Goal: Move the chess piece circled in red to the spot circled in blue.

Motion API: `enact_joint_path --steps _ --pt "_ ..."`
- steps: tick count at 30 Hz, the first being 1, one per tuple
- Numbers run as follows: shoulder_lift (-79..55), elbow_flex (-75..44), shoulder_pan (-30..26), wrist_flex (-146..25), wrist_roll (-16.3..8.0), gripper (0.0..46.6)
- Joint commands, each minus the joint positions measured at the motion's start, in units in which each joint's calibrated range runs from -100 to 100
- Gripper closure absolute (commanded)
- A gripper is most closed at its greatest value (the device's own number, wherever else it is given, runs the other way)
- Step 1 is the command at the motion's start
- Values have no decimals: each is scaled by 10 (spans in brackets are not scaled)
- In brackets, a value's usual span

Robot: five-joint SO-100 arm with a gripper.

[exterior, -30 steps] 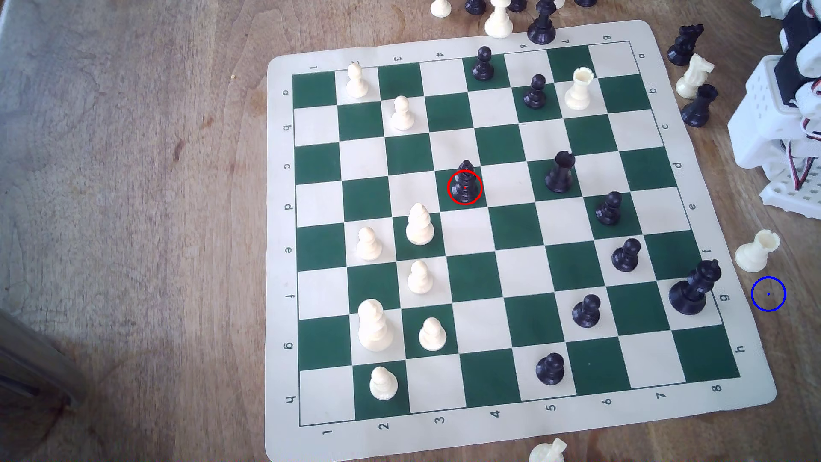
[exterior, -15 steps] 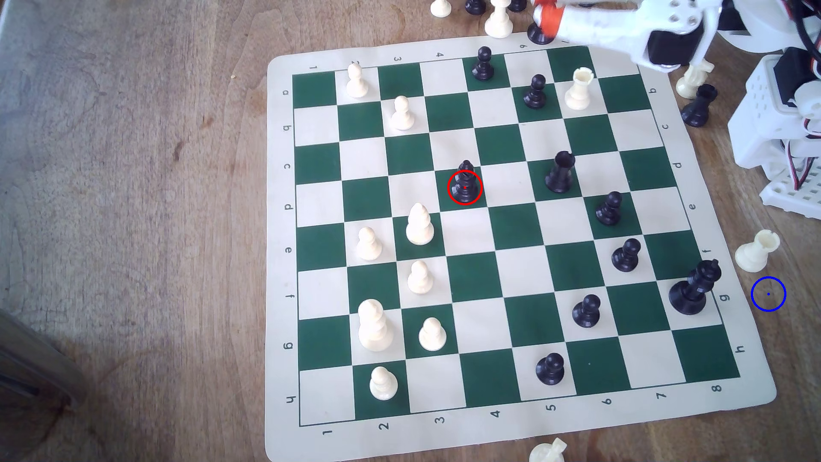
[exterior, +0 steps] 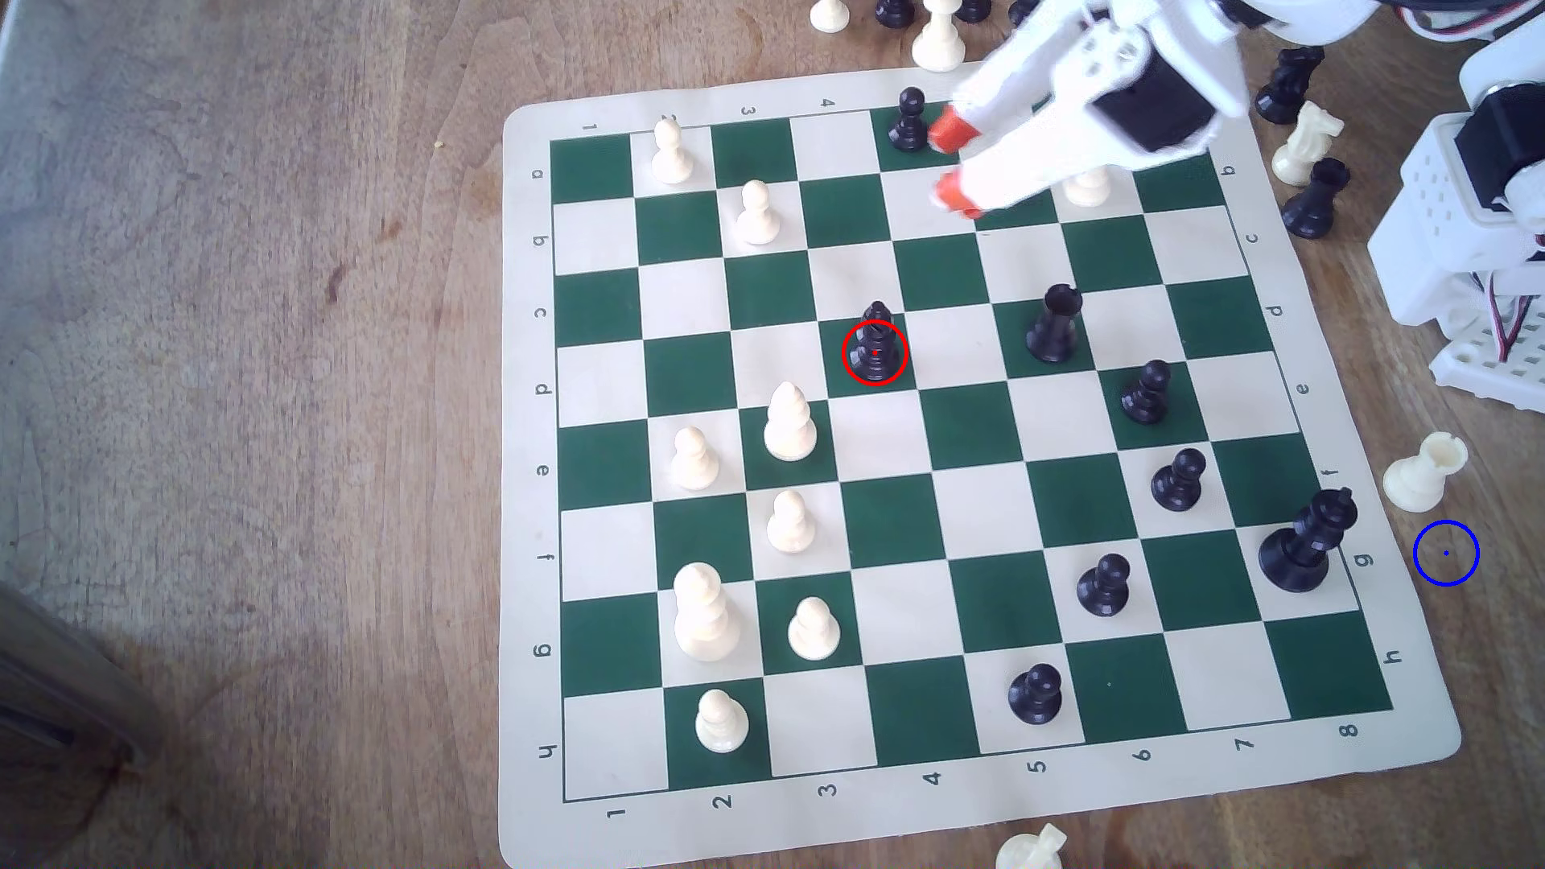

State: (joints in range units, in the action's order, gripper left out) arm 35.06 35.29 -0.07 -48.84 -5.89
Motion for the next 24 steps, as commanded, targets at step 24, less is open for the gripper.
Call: enact_joint_path --steps 24 --pt "-225 -32 16 59 -5 279"
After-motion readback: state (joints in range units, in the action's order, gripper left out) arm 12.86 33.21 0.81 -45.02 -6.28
